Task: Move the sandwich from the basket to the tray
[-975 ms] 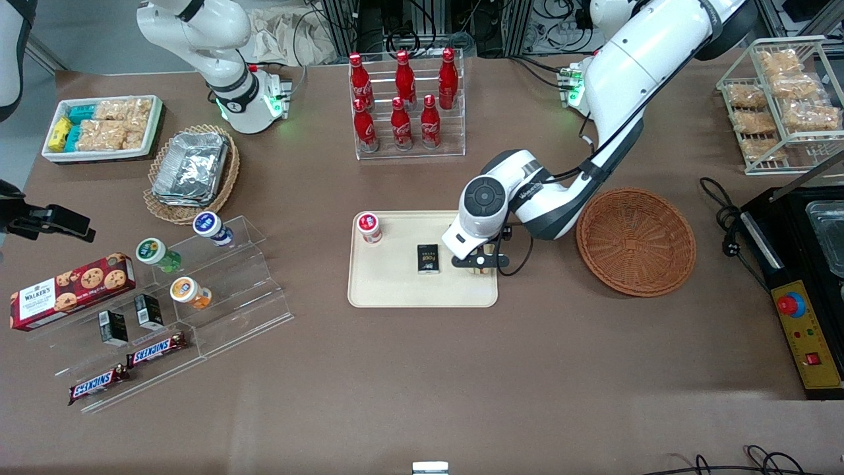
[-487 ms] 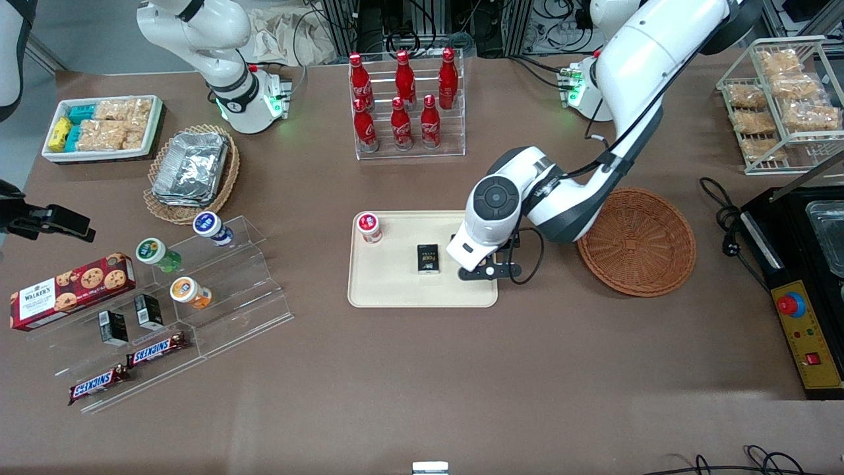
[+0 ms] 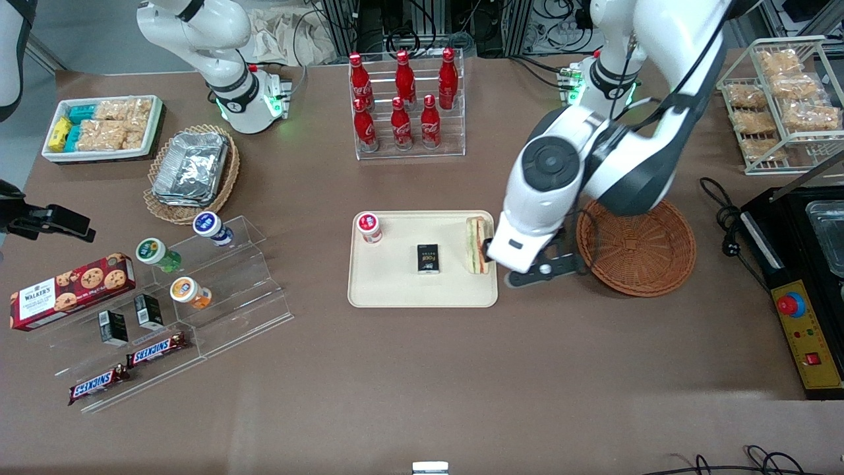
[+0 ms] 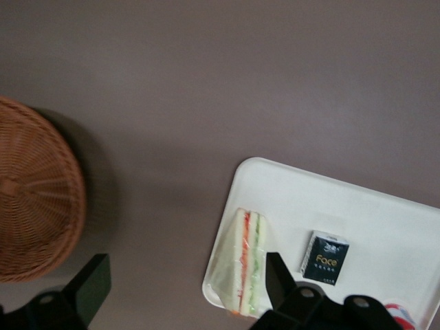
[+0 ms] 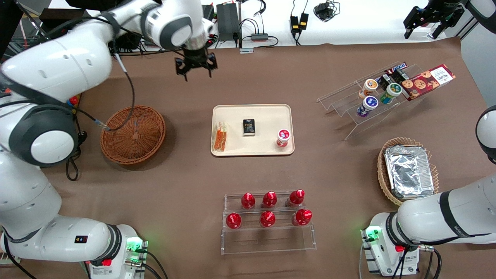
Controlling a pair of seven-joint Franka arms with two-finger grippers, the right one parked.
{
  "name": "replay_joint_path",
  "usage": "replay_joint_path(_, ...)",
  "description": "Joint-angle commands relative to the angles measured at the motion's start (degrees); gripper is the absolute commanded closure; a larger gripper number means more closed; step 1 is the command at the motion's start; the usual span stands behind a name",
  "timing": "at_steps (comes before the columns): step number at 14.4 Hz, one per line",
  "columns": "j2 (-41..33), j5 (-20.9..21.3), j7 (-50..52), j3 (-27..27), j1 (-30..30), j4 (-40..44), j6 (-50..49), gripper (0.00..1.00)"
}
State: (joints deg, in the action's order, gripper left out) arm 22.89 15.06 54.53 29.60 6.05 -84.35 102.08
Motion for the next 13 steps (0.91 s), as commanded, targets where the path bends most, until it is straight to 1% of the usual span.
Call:
replay_joint_path(1, -6.78, -2.57, 0.41, -4.71, 0.28, -1.26, -4.33, 0.0)
replay_joint_path(2, -8.11, -2.66, 0.14, -6.21, 0.37, -1.26, -5.57, 0.0)
replay_joint_path(5, -9.7, -2.93, -0.04, -8.15, 0.37, -1.79, -7.24, 0.0)
replay_joint_path(13, -9.26, -2.84, -0.39, -9.82, 0.37, -1.96, -8.04, 0.0)
